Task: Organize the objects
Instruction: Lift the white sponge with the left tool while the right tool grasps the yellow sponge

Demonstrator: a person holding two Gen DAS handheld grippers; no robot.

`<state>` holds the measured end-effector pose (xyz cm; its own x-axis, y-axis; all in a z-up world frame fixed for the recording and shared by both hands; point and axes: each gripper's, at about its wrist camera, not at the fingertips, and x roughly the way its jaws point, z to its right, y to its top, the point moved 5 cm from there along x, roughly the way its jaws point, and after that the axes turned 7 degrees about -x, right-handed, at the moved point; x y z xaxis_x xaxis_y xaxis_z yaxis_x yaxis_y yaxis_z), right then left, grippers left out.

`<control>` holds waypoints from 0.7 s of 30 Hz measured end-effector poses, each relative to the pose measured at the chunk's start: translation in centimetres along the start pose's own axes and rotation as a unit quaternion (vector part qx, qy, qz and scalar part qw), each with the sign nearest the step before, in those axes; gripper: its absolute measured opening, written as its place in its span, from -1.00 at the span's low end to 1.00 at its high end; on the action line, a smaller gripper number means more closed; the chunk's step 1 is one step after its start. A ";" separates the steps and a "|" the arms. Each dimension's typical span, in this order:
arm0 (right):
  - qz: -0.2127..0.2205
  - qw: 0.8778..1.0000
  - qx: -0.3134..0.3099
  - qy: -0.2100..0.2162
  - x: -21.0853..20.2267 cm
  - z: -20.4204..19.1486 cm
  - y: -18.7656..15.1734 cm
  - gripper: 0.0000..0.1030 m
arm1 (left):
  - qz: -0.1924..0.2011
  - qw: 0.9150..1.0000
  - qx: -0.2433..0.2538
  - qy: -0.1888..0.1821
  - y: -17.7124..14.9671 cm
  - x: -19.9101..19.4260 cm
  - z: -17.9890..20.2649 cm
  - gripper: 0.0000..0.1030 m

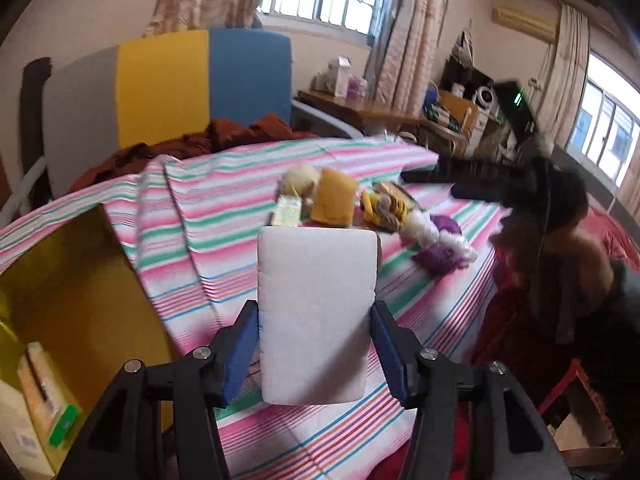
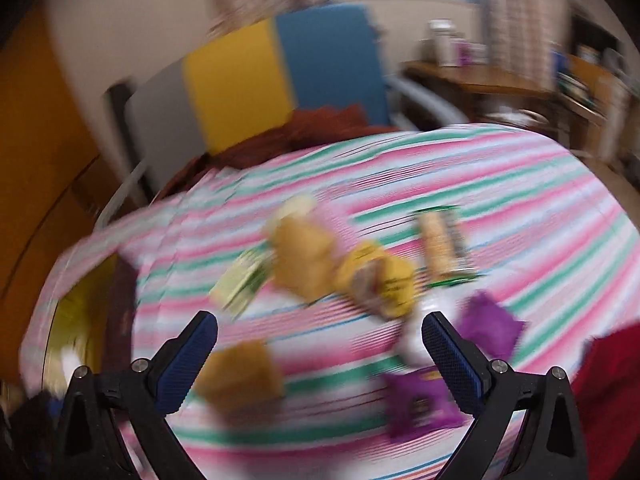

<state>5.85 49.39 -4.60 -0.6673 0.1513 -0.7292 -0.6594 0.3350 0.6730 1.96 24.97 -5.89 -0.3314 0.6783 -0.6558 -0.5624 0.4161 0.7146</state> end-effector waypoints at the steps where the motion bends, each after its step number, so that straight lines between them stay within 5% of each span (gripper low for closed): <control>1: -0.008 1.000 -0.024 0.012 0.3 -1.4 -0.3 0.99 | 0.008 1.000 -0.004 0.000 0.2 -0.7 -0.2 0.10; 5: -0.036 0.996 -0.069 0.051 2.1 -5.5 -1.7 0.99 | 0.027 0.999 -0.027 -0.003 0.6 -2.6 -1.5 0.11; 11: -0.093 0.989 -0.116 0.019 5.3 -7.0 -3.1 0.99 | 0.040 0.998 -0.050 -0.002 0.6 -3.9 -3.0 0.11; 13: -0.099 0.988 -0.117 0.025 5.8 -6.9 -3.3 0.74 | 0.043 0.997 -0.057 0.001 0.5 -4.1 -3.5 0.11; 14: -0.098 0.988 -0.119 0.023 5.8 -6.8 -3.3 0.26 | 0.046 0.997 -0.061 0.002 0.5 -4.3 -3.7 0.11; 21: -0.062 0.991 -0.115 0.019 3.8 -6.7 -2.3 0.12 | 0.055 0.996 -0.074 0.012 0.3 -5.2 -4.9 0.12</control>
<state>2.52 42.98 -8.13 -0.5862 0.0850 -0.8057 -0.7956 0.1270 0.5923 -0.23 18.60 -3.43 -0.4149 0.6995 -0.5819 -0.6258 0.2449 0.7405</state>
